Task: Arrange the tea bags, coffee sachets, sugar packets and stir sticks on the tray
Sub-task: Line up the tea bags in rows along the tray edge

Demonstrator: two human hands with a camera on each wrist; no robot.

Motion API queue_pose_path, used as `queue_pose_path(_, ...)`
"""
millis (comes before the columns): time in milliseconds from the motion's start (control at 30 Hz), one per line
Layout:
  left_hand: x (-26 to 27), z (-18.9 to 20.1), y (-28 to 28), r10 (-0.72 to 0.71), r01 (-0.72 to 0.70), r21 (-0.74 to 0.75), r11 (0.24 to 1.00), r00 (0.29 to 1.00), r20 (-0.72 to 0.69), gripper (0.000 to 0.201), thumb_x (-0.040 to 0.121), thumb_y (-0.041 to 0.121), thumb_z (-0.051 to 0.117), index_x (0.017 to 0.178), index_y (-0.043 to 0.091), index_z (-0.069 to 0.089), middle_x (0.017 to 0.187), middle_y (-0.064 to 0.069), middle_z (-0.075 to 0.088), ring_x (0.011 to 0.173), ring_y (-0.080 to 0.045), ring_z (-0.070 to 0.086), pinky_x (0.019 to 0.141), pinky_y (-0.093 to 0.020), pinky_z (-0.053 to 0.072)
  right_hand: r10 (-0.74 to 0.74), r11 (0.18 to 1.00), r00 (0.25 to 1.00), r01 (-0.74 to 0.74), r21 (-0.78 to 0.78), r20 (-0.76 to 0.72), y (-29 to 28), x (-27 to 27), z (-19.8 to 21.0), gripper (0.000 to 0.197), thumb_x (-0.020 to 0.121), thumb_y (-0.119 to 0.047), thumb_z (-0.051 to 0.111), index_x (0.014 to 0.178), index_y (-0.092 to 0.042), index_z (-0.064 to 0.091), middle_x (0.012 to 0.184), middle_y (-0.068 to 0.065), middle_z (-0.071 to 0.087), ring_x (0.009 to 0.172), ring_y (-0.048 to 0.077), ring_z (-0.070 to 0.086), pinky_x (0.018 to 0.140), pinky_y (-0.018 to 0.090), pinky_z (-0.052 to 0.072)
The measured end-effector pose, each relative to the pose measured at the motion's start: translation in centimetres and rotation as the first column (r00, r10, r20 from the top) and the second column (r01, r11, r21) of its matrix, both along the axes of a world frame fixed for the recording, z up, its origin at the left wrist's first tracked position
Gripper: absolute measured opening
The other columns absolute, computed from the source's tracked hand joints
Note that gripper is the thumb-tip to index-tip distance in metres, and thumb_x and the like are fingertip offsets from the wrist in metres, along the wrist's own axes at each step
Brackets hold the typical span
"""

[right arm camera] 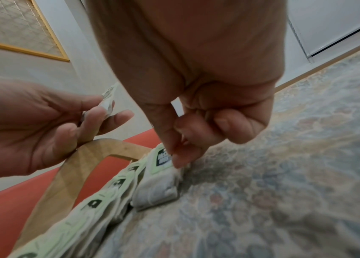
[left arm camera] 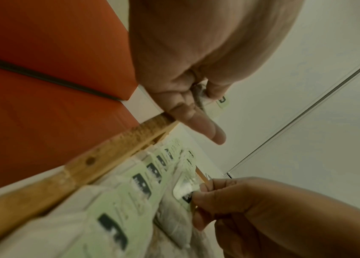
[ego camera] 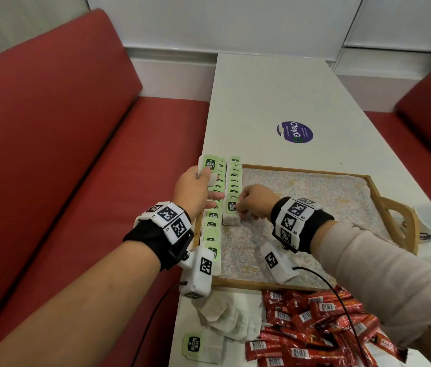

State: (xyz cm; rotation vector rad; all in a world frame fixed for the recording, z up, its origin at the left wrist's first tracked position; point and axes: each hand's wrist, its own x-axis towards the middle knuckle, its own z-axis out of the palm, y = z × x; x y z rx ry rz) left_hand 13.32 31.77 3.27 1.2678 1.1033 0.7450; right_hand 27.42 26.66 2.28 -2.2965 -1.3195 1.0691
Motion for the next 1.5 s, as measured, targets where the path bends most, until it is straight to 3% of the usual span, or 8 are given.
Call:
queue_pose_path(167, -0.1, 0.0, 0.1, -0.008, 0.008, -0.01, 1.0, 1.0, 0.005, 0.025, 0.102, 0.026, 0.036, 0.112, 0.011, 0.053, 0.117, -0.007, 0.061, 0.053, -0.006, 0.066, 0.042, -0.019, 0.048, 0.101, 0.993, 0.986, -0.092, -0.073, 0.132, 0.2, -0.3, 0.0, 0.013, 0.087, -0.009, 0.058, 0.075, -0.009, 0.053, 0.081, 0.012, 0.062, 0.055, 0.018, 0.046, 0.049, 0.024, 0.035)
queue_pose_path(333, -0.2, -0.1, 0.2, -0.007, 0.007, -0.02, 1.0, 1.0, -0.003, 0.025, 0.102, 0.027, 0.038, 0.108, 0.009, 0.053, 0.117, -0.01, 0.062, 0.054, -0.007, 0.067, 0.042, -0.02, 0.048, 0.063, 0.986, 0.998, -0.066, 0.156, 0.025, -0.2, -0.5, 0.3, 0.024, 0.077, -0.01, 0.072, 0.07, -0.018, 0.051, 0.07, -0.004, 0.053, 0.065, 0.013, 0.049, 0.061, 0.026, 0.04)
queue_pose_path(533, -0.4, -0.2, 0.2, -0.014, 0.015, -0.019, 1.0, 1.0, 0.003, 0.022, 0.102, 0.027, 0.039, 0.103, 0.011, 0.054, 0.113, -0.011, 0.062, 0.059, -0.011, 0.067, 0.042, -0.02, 0.048, 0.247, 0.967, 0.964, -0.251, -0.035, -0.097, -0.6, -0.9, 0.0, 0.012, 0.073, -0.012, 0.079, 0.084, -0.015, 0.075, 0.078, -0.006, 0.07, 0.074, 0.008, 0.062, 0.083, 0.026, 0.05)
queue_pose_path(667, -0.6, -0.3, 0.2, -0.021, 0.022, 0.016, 1.0, 1.0, -0.018, 0.02, 0.1, 0.028, 0.044, 0.095, 0.013, 0.058, 0.098, -0.008, 0.065, 0.058, -0.009, 0.063, 0.044, -0.021, 0.046, 0.244, 0.97, 0.965, -0.245, 0.007, -0.092, -0.7, -1.1, 0.6, 0.016, 0.078, -0.014, 0.076, 0.093, -0.011, 0.074, 0.08, -0.003, 0.07, 0.066, 0.002, 0.057, 0.063, 0.016, 0.043)
queue_pose_path(833, -1.1, -1.0, 0.4, -0.011, 0.029, 0.158, 0.987, 0.993, -0.114, 0.041, 0.094, 0.033, 0.053, 0.093, -0.008, 0.055, 0.066, -0.009, 0.048, 0.045, -0.01, 0.045, 0.052, -0.029, 0.035, 0.058, 0.963, 0.972, 0.005, 0.27, -0.226, -0.3, -1.1, 2.2, 0.021, 0.086, -0.031, 0.068, 0.096, -0.012, 0.066, 0.071, -0.003, 0.061, 0.042, -0.002, 0.046, 0.046, 0.015, 0.037)
queue_pose_path(1000, -1.6, -1.3, 0.3, -0.095, 0.119, 0.196, 0.973, 0.987, -0.129, 0.061, 0.079, 0.052, 0.06, 0.089, -0.008, 0.056, 0.075, -0.01, 0.056, 0.067, -0.021, 0.05, 0.066, -0.047, 0.05, -0.037, 0.901, 0.932, 0.187, 0.392, -0.36, -0.1, -1.4, 3.4, 0.015, 0.093, -0.025, 0.059, 0.081, -0.017, 0.059, 0.074, 0.0, 0.061, 0.047, 0.008, 0.044, 0.042, 0.014, 0.035)
queue_pose_path(1267, -1.9, -1.2, 0.2, -0.087, 0.133, 0.243, 0.961, 0.978, -0.191, 0.009, 0.091, 0.026, 0.061, 0.088, 0.019, 0.067, 0.08, 0.005, 0.065, 0.068, -0.007, 0.052, 0.072, -0.028, 0.044, -0.051, 0.905, 0.958, 0.164, 0.393, -0.282, -0.4, -1.0, 2.5, 0.023, 0.093, -0.015, 0.059, 0.071, -0.017, 0.052, 0.071, 0.002, 0.063, 0.044, 0.013, 0.05, 0.041, 0.018, 0.035)
queue_pose_path(1500, -1.9, -2.1, 0.7, -0.077, 0.135, 0.221, 0.966, 0.964, -0.253, 0.014, 0.089, 0.012, 0.061, 0.086, 0.026, 0.062, 0.09, 0.001, 0.064, 0.08, -0.014, 0.057, 0.079, -0.032, 0.048, 0.046, 0.991, 0.981, -0.022, 0.129, -0.188, -1.9, -0.5, 1.0, 0.006, 0.091, -0.013, 0.061, 0.087, -0.012, 0.056, 0.068, -0.001, 0.062, 0.04, 0.008, 0.048, 0.039, 0.014, 0.035)
